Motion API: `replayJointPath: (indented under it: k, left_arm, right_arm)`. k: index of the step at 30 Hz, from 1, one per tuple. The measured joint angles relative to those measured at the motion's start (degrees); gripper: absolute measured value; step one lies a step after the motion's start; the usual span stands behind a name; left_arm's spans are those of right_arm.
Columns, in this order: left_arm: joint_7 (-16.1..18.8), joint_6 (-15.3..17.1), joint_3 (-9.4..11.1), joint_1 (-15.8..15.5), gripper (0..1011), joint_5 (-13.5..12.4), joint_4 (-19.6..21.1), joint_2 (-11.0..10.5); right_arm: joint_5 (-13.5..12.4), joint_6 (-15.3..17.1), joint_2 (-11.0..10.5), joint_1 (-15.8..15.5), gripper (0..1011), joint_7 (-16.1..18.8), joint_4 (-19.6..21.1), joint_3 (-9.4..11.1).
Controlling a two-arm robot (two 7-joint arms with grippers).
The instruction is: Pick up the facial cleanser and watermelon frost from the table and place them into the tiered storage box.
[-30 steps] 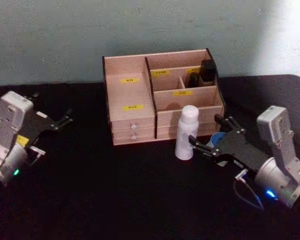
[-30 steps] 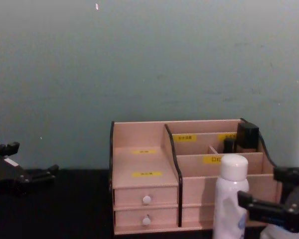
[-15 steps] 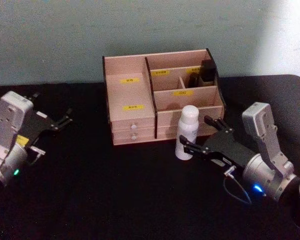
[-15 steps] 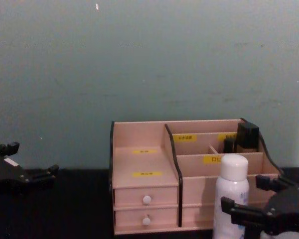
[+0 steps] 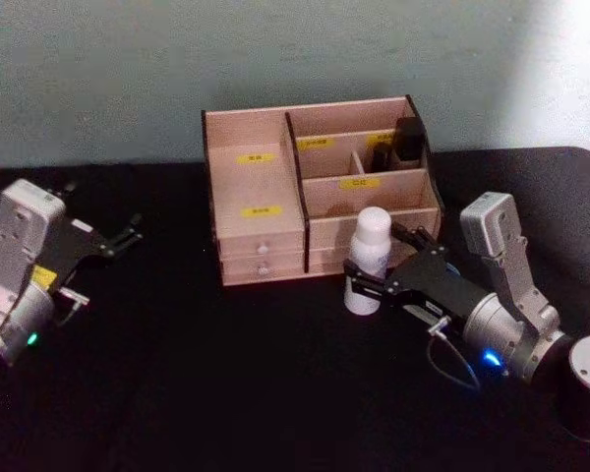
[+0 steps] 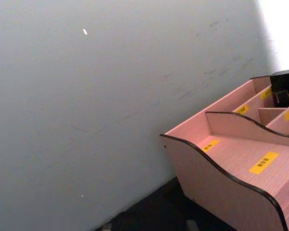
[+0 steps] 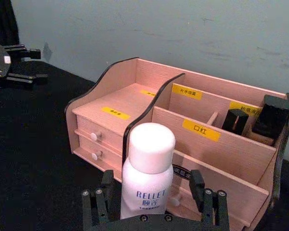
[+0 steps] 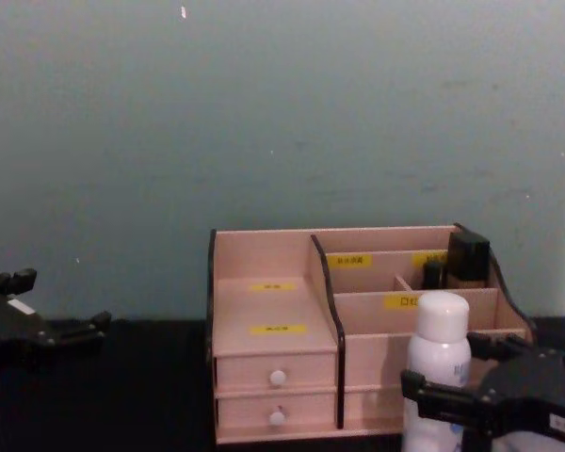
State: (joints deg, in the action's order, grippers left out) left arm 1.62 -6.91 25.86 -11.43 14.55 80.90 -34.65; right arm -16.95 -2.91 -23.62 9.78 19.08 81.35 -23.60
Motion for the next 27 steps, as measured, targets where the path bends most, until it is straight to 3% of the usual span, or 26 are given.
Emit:
replayJointPath:
  k: [27]
  left_arm:
    - [0.00,0.00,0.00,0.00,1001,0.00,0.00,0.00]
  right_arm:
    - [1.56,1.22,2.93,0.05,1002,3.10,-1.65,2.48]
